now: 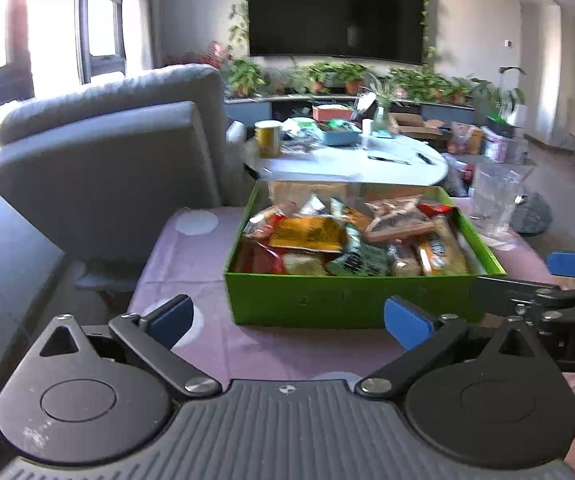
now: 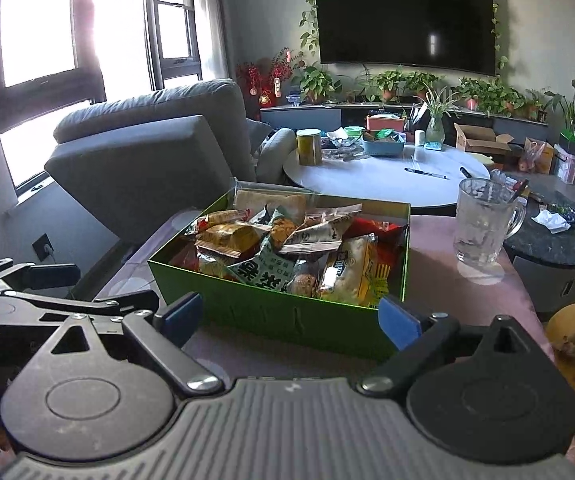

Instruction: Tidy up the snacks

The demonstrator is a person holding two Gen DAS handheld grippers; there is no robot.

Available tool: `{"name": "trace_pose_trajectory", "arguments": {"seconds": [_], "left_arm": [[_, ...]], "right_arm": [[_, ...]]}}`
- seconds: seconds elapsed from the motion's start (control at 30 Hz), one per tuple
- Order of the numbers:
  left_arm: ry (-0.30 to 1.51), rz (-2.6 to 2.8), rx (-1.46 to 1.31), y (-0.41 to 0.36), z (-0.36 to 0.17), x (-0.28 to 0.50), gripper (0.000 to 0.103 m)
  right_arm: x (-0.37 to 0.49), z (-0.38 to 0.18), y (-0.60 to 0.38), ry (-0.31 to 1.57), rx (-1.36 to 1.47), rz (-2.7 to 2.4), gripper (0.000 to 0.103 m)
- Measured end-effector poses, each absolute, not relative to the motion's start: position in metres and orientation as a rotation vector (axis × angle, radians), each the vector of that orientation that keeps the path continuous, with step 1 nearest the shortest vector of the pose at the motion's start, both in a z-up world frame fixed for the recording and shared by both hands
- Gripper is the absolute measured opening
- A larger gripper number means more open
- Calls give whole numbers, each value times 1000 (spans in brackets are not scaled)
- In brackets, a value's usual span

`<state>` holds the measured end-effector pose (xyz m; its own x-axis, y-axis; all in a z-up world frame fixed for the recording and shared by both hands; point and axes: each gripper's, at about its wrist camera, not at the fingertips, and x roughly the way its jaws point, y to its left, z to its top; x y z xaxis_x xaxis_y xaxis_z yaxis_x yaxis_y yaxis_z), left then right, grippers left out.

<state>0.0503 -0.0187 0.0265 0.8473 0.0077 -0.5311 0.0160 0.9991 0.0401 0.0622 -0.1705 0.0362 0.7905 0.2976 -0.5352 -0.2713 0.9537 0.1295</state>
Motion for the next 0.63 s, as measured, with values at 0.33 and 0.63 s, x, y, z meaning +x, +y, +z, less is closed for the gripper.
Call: {"name": "trace_pose_trajectory", "arguments": {"seconds": [0.33,0.63], "left_arm": [[559,-14,59,-21,25,50,103],[565,4,43,-20,25,53,103]], "right_arm": [[63,33,-172,591,57,297,85],[63,32,-173,588,60,292,85]]}}
